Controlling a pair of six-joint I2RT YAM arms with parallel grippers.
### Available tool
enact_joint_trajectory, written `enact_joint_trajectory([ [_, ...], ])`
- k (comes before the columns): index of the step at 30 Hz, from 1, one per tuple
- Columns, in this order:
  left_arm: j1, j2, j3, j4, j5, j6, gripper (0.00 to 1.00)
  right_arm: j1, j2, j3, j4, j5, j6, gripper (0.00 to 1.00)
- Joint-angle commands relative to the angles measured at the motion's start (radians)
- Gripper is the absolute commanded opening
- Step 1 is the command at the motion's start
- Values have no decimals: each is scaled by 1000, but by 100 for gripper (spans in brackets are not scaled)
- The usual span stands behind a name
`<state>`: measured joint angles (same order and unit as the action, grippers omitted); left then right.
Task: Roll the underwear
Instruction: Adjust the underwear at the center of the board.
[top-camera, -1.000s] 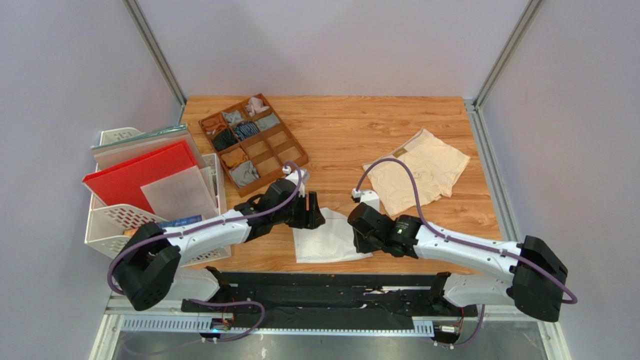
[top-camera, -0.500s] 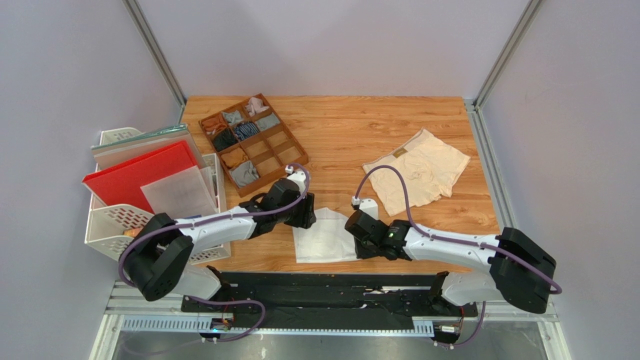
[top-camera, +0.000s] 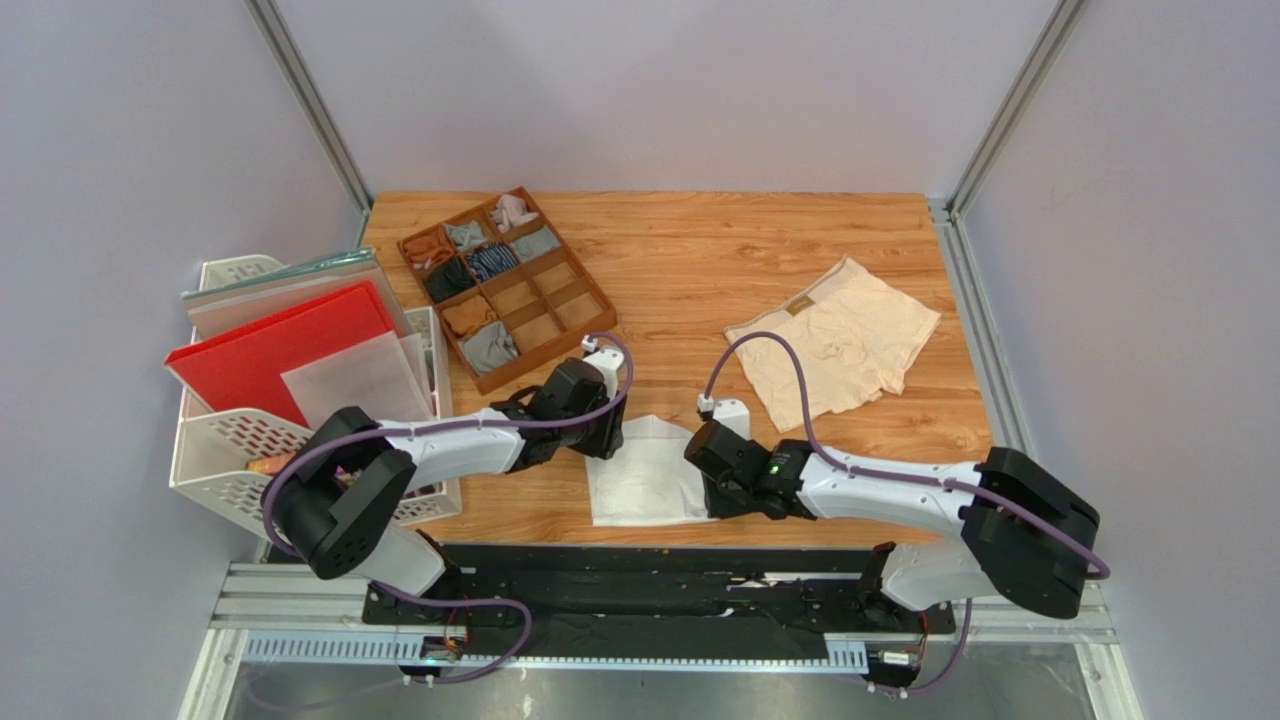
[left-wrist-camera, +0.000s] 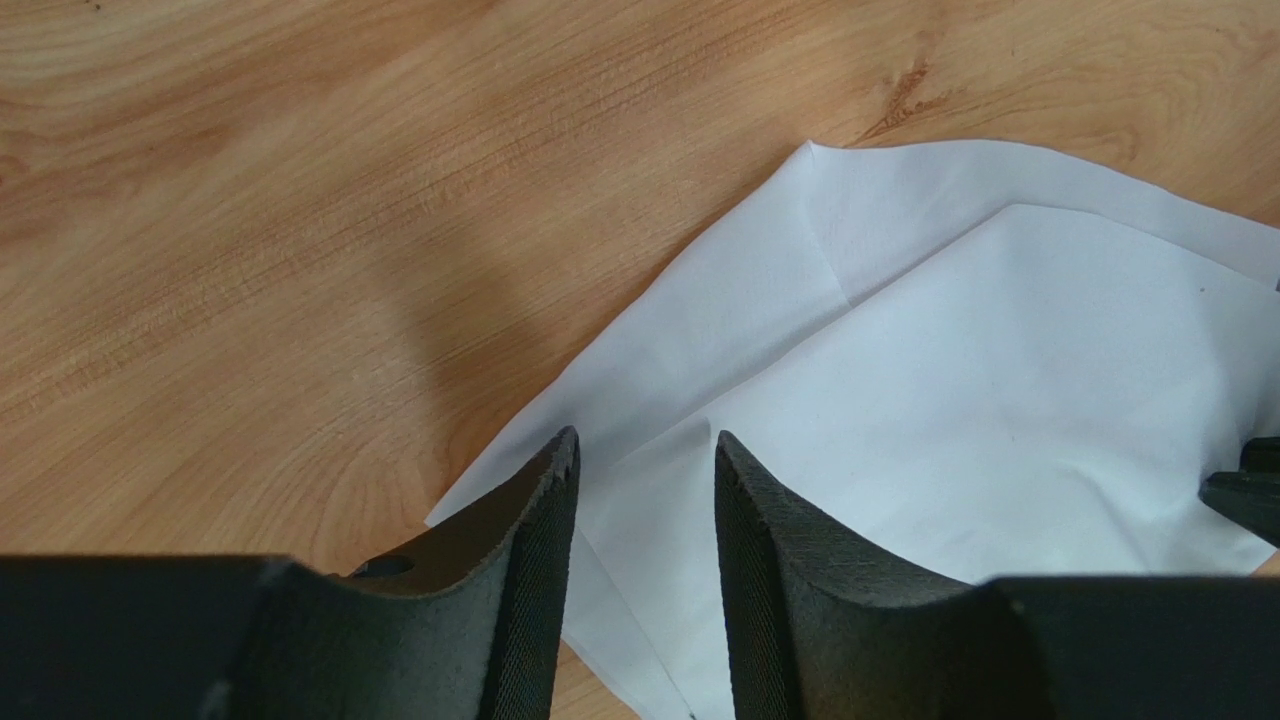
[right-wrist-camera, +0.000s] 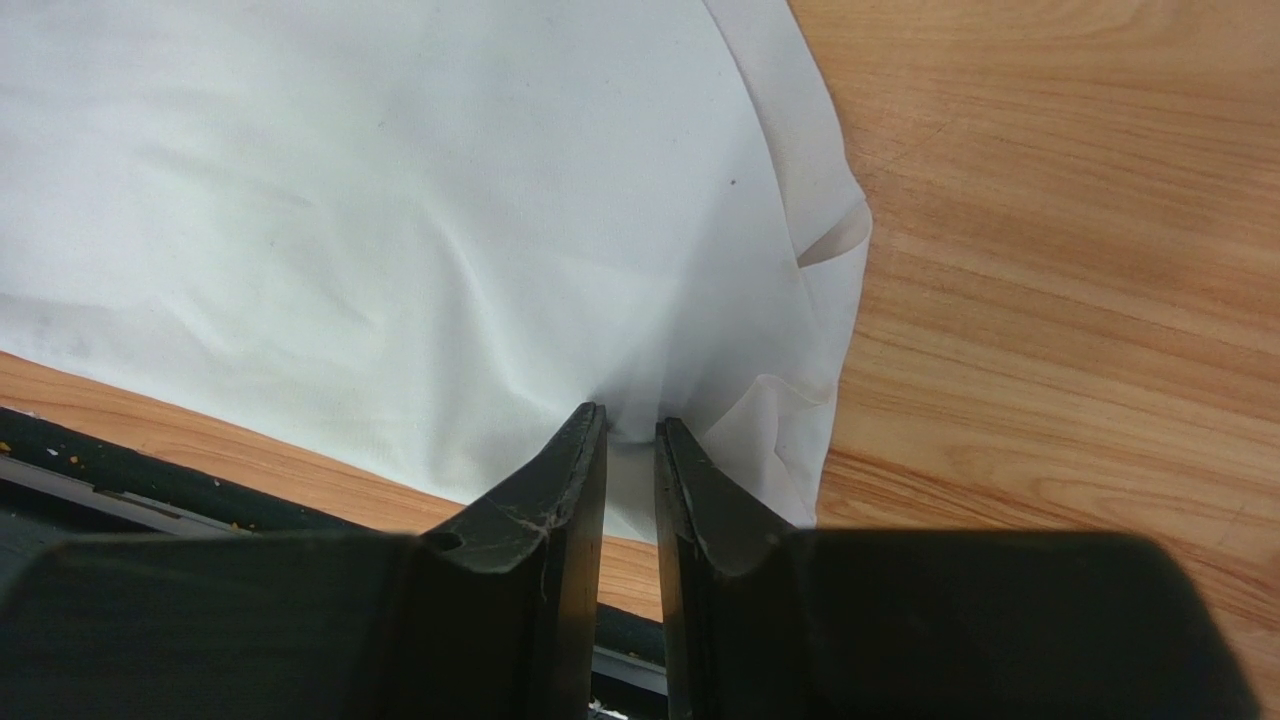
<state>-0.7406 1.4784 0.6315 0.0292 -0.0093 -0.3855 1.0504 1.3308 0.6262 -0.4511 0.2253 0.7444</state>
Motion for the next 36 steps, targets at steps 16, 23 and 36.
enact_joint_trajectory([
  [16, 4, -10, 8, 15, 20, 17, 34, -4, 31, 6, 40, -4, 12, 22],
  [23, 4, -6, 0, 11, 31, 14, 33, -4, 27, 4, 42, -4, 12, 22],
  [36, 4, 0, -4, -2, 32, 8, 26, -4, 22, 0, 42, -4, 16, 22],
])
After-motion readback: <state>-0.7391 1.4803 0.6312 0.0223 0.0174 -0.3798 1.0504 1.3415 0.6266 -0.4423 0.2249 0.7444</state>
